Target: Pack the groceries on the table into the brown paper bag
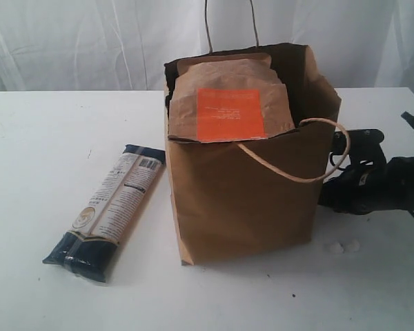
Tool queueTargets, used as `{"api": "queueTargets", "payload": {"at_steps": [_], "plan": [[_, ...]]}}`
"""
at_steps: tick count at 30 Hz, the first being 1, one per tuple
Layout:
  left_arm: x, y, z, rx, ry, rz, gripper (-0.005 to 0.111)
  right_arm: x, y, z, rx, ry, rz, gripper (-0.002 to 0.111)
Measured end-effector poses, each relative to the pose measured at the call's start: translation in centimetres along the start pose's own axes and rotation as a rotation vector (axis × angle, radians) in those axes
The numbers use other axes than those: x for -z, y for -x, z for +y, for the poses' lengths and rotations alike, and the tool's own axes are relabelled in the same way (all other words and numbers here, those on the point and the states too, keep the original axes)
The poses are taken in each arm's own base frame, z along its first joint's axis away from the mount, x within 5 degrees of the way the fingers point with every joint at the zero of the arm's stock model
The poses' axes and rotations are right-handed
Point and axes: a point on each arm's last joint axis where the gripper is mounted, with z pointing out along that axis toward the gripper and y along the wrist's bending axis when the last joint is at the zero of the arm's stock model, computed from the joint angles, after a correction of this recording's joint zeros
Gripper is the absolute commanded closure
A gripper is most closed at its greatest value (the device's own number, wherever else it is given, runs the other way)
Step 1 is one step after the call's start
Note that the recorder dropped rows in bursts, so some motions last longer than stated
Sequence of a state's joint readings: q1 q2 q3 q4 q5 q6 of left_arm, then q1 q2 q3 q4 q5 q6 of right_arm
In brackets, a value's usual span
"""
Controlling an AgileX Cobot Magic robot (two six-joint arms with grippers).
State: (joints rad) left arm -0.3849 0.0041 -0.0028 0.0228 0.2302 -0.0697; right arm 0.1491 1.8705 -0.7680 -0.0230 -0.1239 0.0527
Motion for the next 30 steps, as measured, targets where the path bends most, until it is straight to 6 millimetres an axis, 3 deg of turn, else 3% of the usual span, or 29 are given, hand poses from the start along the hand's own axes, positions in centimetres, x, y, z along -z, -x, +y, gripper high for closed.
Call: {"api": "queueTargets", "payload": {"at_steps": [10, 21, 30], "plan": [[0.0, 0.0, 0.0, 0.0, 0.0, 0.0, 0.107, 1.0, 0.3, -0.1, -0.077, -0.004, 0.024, 0.101], [0.0, 0.0, 0.0, 0.0, 0.0, 0.0, 0.107, 5.0, 0.9, -1.6, -0.12, -0.039, 0.026, 0.101], [0.0, 0.0, 0.0, 0.0, 0.0, 0.0, 0.107, 10.0, 1.2, -1.7, -0.127, -0.044, -0.042, 0.101]]}}
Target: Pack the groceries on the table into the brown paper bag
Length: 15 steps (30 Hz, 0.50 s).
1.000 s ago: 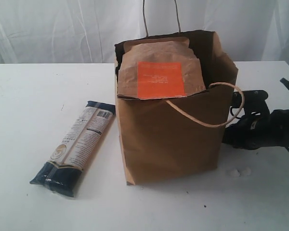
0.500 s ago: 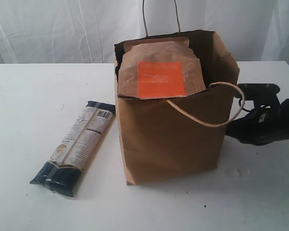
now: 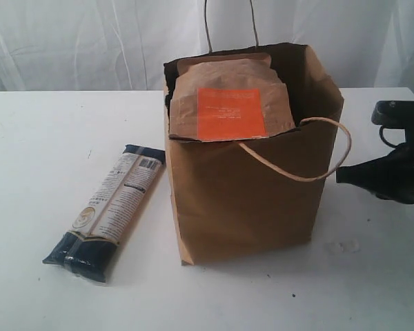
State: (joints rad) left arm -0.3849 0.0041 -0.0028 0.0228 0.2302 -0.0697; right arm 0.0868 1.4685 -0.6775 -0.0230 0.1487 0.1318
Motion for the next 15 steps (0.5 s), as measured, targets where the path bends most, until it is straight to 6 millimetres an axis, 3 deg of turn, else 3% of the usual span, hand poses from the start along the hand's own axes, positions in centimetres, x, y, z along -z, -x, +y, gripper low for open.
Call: {"api": "queueTargets", "payload": {"at_steps": [15], "plan": [[0.0, 0.0, 0.0, 0.0, 0.0, 0.0, 0.107, 10.6, 2.6, 0.2, -0.001, 0.039, -0.362, 0.101]]}}
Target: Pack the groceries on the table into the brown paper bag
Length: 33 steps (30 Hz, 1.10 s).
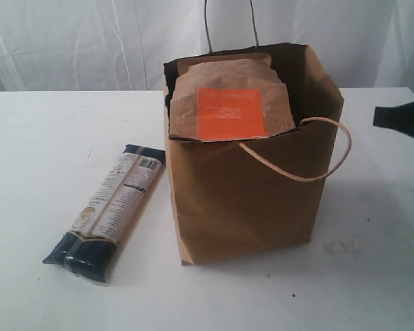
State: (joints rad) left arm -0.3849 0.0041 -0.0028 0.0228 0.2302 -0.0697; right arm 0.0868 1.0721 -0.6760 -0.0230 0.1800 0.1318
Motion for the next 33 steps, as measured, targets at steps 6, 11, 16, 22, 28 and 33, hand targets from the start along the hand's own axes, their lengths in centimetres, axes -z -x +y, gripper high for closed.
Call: {"api": "queueTargets", "payload": {"at_steps": [6, 11, 16, 22, 28, 33], "plan": [[0.0, 0.0, 0.0, 0.0, 0.0, 0.0, 0.107, 4.1, 3.6, 0.4, 0.009, 0.018, -0.18, 0.101], [0.0, 0.0, 0.0, 0.0, 0.0, 0.0, 0.107, 6.5, 6.8, 0.8, 0.082, 0.022, -0.198, 0.101], [0.0, 0.0, 0.0, 0.0, 0.0, 0.0, 0.107, 8.4, 8.8, 3.6, 0.214, 0.138, -0.234, 0.101], [0.0, 0.0, 0.0, 0.0, 0.0, 0.0, 0.107, 9.3, 9.6, 6.9, 0.283, 0.289, -0.24, 0.101], [0.0, 0.0, 0.0, 0.0, 0.0, 0.0, 0.107, 8.6, 8.8, 9.5, 0.34, 0.39, -0.184, 0.101], [0.0, 0.0, 0.0, 0.0, 0.0, 0.0, 0.107, 7.6, 8.1, 10.8, 0.384, 0.426, -0.14, 0.101]]}}
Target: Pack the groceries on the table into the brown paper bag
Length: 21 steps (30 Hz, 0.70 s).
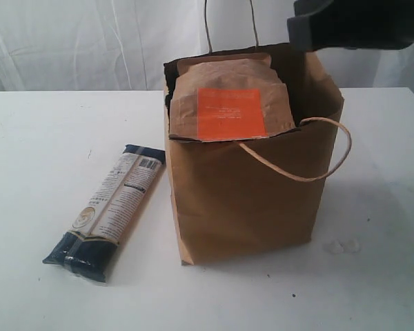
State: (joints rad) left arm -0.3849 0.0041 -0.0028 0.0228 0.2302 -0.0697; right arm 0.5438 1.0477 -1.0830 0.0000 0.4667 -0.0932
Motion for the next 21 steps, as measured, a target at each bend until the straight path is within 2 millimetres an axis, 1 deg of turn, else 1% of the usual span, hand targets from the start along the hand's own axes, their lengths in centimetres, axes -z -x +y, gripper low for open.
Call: {"api": "queueTargets", "payload": {"at_steps": [7, 15, 21], "plan": [[0.0, 0.0, 0.0, 0.0, 0.0, 0.0, 0.107, -1.3, -0.5, 0.1, 0.01, 0.004, 0.039, 0.101], [0.0, 0.0, 0.0, 0.0, 0.0, 0.0, 0.107, -3.3, -1.4, 0.1, 0.031, 0.001, 0.107, 0.101], [0.0, 0.0, 0.0, 0.0, 0.0, 0.0, 0.107, -4.0, -1.7, 0.0, 0.06, -0.014, 0.128, 0.101]]}}
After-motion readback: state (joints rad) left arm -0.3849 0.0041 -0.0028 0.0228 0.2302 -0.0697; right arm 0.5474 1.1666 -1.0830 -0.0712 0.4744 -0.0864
